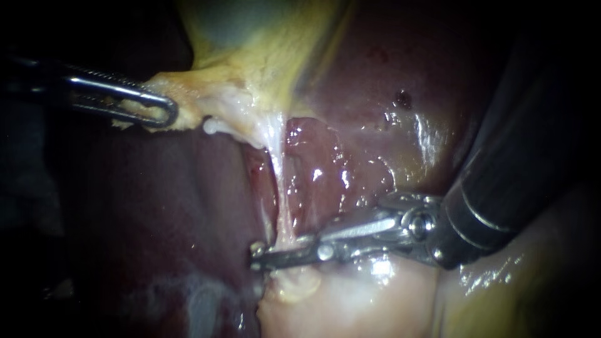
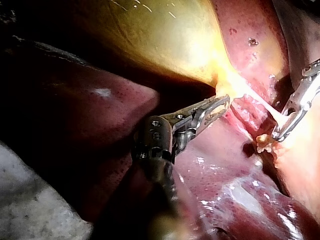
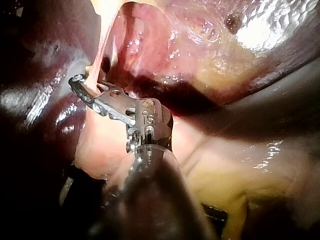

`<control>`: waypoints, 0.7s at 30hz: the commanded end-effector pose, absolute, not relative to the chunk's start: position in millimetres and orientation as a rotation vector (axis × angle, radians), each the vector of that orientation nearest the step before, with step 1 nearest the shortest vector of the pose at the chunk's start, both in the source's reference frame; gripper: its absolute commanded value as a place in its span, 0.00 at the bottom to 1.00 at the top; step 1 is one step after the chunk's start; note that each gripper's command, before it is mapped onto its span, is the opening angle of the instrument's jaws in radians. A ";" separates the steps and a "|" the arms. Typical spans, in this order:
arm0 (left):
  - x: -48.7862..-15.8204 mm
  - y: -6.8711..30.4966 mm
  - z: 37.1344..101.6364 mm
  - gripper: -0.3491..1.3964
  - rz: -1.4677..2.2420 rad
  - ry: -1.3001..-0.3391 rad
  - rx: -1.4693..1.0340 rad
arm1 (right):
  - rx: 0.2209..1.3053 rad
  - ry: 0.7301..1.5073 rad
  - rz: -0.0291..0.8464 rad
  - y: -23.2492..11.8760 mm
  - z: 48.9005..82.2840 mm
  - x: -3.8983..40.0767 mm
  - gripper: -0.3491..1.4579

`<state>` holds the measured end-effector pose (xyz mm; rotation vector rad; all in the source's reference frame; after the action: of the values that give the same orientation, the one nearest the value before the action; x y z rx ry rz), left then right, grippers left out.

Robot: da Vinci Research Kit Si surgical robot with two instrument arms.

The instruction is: Going back first clip right tube

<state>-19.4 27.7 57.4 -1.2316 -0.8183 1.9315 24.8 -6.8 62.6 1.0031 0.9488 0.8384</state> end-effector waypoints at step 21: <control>-19.4 27.7 57.4 0.00 1.932 -0.819 -1.232 | 1.028 1.039 0.852 -7.0 63.3 25.9 0.43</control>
<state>-19.4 27.7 57.4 -1.2318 -0.8187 1.9318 26.0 -7.0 63.4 1.0269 1.0406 0.8528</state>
